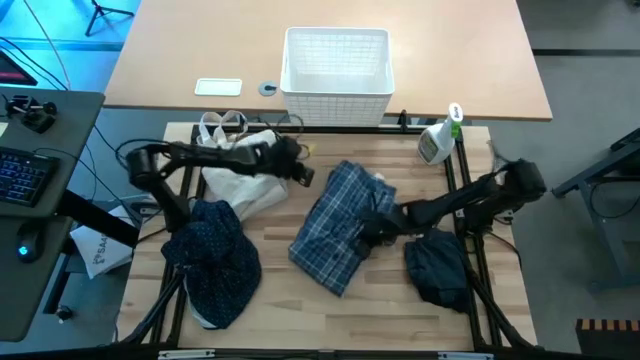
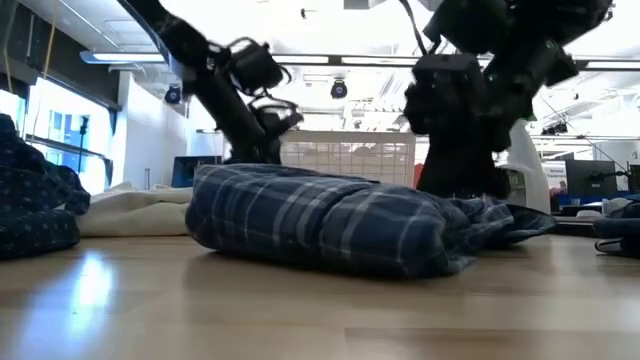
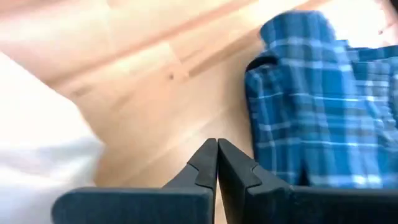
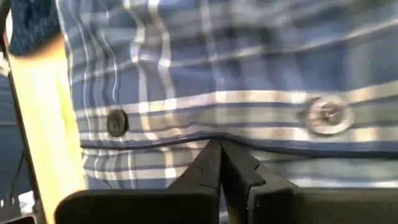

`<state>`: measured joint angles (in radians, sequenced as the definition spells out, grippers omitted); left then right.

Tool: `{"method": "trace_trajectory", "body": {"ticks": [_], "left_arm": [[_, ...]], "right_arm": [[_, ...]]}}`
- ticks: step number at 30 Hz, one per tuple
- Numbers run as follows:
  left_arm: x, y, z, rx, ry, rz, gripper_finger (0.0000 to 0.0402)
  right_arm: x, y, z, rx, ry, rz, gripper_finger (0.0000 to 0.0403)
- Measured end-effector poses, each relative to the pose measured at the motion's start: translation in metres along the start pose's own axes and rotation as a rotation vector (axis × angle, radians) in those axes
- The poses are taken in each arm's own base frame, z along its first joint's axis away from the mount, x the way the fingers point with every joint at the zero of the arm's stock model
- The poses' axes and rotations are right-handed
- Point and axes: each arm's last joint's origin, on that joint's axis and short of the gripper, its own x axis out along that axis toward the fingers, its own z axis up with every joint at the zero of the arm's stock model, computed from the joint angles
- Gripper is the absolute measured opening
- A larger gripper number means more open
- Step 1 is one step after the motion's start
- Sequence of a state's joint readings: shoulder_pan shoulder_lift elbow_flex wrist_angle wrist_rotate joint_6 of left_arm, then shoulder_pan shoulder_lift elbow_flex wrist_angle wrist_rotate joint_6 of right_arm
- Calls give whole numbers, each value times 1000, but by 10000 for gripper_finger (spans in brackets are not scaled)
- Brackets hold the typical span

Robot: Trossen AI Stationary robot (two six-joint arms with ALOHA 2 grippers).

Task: Fold Laundry from Bin
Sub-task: Fold the blue checkered long sleeve

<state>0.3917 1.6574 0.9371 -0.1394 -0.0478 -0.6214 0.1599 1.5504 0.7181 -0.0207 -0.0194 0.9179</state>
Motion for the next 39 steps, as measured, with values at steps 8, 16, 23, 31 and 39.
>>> {"method": "trace_trajectory", "body": {"ticks": [8,16,23,31,39], "left_arm": [[-55,-51,-8,62,79,-338,0],[-25,-88,-61,32,205,-317,0],[-1,-76,-108,6,427,-36,0],[-35,-77,-87,-144,305,-7,0],[-21,-78,-28,-215,30,-227,0]], "right_arm": [[-76,-25,49,-7,-190,13,0],[-43,-101,97,-6,-163,-56,0],[-3,-144,121,21,-211,-98,0],[-68,-123,193,-218,-300,-85,0],[-93,-115,153,-314,19,188,0]]}}
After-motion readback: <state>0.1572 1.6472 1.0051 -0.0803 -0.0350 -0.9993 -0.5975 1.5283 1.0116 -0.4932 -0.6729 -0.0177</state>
